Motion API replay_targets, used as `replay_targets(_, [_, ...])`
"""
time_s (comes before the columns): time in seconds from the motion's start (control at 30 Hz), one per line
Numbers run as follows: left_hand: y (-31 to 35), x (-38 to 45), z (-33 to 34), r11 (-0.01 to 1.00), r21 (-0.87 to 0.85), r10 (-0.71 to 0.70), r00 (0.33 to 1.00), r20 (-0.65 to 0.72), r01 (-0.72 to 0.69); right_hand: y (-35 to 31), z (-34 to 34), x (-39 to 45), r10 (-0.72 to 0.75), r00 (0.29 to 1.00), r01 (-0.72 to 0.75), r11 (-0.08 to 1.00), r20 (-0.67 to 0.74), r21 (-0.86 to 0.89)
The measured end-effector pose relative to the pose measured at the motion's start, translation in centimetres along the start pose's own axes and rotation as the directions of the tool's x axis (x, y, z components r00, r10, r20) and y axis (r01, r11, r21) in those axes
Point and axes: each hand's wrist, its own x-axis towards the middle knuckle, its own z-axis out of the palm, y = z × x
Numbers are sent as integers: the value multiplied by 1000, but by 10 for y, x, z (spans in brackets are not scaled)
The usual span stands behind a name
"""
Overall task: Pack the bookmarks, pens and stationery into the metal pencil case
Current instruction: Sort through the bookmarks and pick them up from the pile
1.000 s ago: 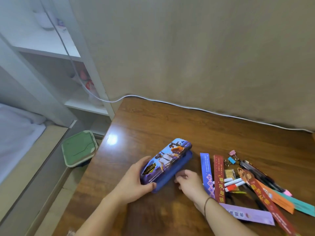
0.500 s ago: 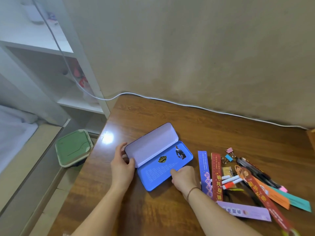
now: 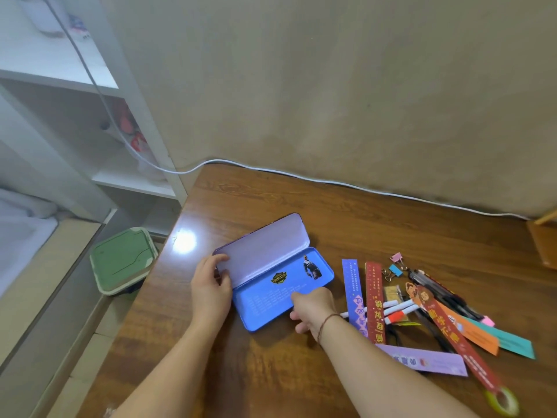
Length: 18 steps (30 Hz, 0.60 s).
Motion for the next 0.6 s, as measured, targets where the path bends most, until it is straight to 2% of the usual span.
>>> replay_targets(0.13, [2,2,-2,999,21,-41,999,19,41,4,-5,-10,-95,991,102,992,93,-70])
replay_targets(0.2, [4,4,-3,998,52,-45,999,29,44,14,-11,-26,-115,984,123,991,139,-48])
replay_targets(0.3, [1,8,-2,994,66,-85,996,23,83,39,-17,-58,-52,973,37,997,223,72])
replay_targets(0.4, [-1,7,1,990,97,-103,994,44,99,72,-13,-69,31,951,-47,998,308,44])
replay_targets(0.53, [6,0,7,987,159,-31,999,29,26,94,-4,-67,175,909,-194,981,378,12])
replay_targets(0.6, [16,-9,12,977,202,62,998,20,-64,97,-4,-69,203,884,-238,971,422,31])
